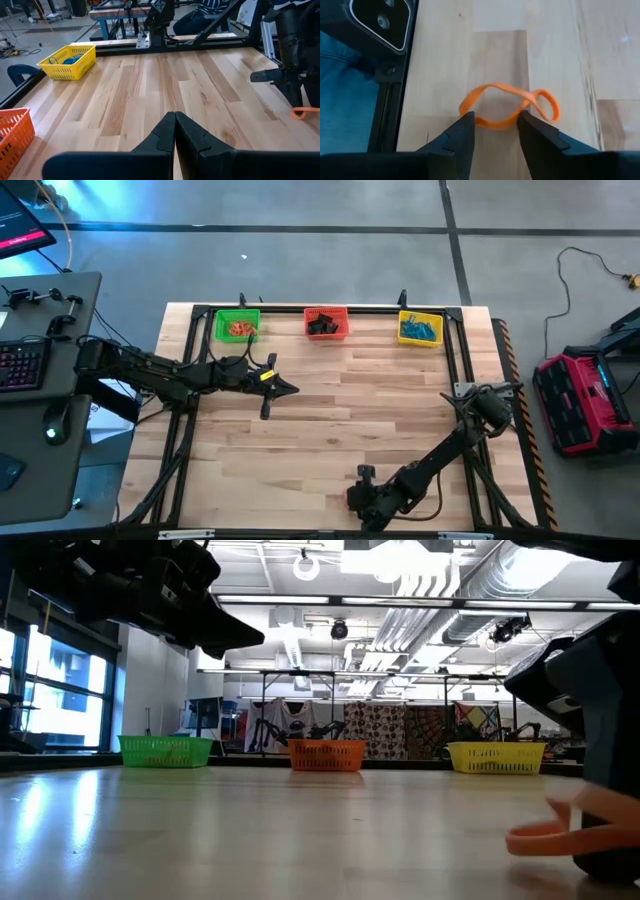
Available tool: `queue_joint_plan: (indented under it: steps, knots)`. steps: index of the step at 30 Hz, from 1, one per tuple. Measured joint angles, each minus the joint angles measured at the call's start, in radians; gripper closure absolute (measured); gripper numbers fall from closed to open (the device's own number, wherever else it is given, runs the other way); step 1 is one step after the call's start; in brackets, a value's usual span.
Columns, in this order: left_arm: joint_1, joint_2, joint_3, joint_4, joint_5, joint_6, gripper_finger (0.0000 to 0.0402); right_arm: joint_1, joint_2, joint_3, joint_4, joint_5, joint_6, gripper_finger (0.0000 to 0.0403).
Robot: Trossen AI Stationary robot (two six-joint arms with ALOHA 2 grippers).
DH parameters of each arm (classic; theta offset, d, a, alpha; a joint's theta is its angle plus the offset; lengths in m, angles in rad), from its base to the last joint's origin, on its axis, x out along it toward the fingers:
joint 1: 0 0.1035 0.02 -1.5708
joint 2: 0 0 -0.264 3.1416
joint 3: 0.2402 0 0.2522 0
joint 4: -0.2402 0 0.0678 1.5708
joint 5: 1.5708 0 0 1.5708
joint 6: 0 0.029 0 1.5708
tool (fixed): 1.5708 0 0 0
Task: Sort rubber bands into baskets
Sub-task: Put the orange rubber band into the green bin
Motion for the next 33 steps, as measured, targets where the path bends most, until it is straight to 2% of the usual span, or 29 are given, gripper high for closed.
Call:
queue_joint_plan:
  steps: [5, 11, 21, 27, 33]
  knots:
    - [0.000, 0.000, 0.000, -0.001, 0.000, -0.005, 0.0401, -0.019, 0.000, 0.000, -0.008, 0.011, 0.001, 0.0290]
    - [0.000, 0.000, 0.000, -0.001, -0.001, -0.021, 0.0401, -0.031, -0.005, 0.000, -0.015, 0.003, 0.000, 0.0391]
    - [-0.015, 0.000, 0.000, 0.005, 0.011, -0.081, 0.0401, -0.089, -0.099, 0.000, -0.215, 0.007, -0.030, 0.0398]
    - [-0.075, 0.000, 0.000, 0.007, -0.015, -0.115, 0.0387, -0.194, -0.189, 0.000, -0.314, 0.107, -0.184, 0.0400]
    - [-0.178, 0.020, 0.001, 0.048, -0.103, -0.027, 0.0344, -0.325, -0.234, 0.000, -0.251, 0.130, -0.386, 0.0402]
